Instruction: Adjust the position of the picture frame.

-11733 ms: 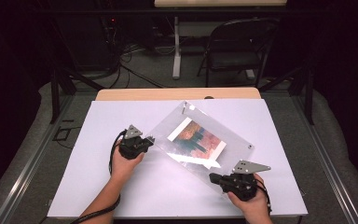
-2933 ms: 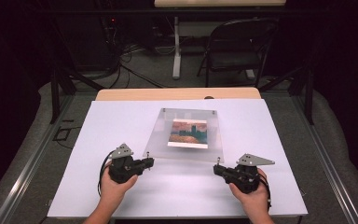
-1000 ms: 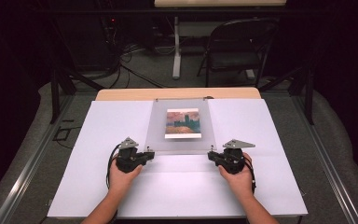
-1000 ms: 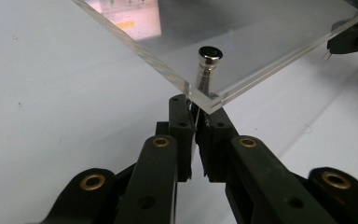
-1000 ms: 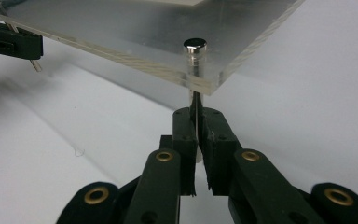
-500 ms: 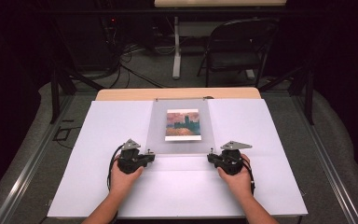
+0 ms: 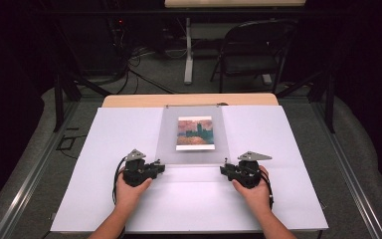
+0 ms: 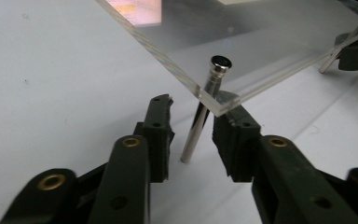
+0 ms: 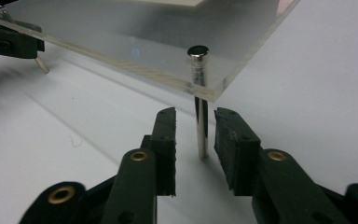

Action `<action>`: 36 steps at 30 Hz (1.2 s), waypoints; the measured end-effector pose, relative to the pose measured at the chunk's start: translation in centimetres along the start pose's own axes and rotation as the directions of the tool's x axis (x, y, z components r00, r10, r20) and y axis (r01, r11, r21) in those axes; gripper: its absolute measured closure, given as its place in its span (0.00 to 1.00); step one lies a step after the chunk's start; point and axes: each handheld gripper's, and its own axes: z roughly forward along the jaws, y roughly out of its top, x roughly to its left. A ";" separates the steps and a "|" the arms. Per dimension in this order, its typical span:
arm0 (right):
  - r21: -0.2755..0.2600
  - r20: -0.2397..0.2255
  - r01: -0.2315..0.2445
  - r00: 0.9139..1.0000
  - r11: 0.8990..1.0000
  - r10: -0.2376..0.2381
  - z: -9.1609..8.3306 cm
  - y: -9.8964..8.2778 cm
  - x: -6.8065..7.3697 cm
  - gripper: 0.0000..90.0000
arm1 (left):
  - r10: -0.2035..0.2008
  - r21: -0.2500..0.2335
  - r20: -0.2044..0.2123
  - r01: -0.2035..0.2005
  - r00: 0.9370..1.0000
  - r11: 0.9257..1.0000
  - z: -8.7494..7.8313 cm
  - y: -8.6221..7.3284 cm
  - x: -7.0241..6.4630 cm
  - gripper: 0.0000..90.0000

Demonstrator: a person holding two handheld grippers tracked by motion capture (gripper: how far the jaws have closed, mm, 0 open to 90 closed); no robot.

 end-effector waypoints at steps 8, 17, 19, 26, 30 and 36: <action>0.013 0.053 0.075 0.996 0.997 -0.075 -0.5 -0.2 0.9 0.53 | 0.077 -0.015 -0.068 -0.079 0.995 0.997 -0.7 -0.5 -1.0 0.52; 0.028 0.060 0.141 0.988 0.990 -0.142 -1.8 -0.3 2.0 0.47 | 0.122 -0.036 -0.079 -0.125 0.989 0.992 -1.9 -1.0 -2.1 0.37; 0.027 0.056 0.146 0.988 0.989 -0.147 -2.3 -0.5 2.3 0.47 | 0.125 -0.037 -0.080 -0.129 0.989 0.991 -2.4 -1.2 -2.3 0.37; 0.013 0.042 0.162 0.986 0.987 -0.163 -4.5 -1.2 2.8 0.45 | 0.101 -0.045 -0.051 -0.103 0.994 0.994 -3.9 -2.0 -2.7 0.38; -0.002 0.046 0.164 0.985 0.986 -0.164 -5.6 -1.5 2.7 0.44 | 0.101 -0.049 -0.049 -0.103 0.994 0.993 -4.8 -2.2 -2.7 0.38; -0.048 0.056 0.133 0.990 0.990 -0.131 -7.0 -1.4 1.5 0.45 | 0.075 -0.094 -0.053 -0.080 0.996 0.992 -5.9 -2.1 -2.0 0.38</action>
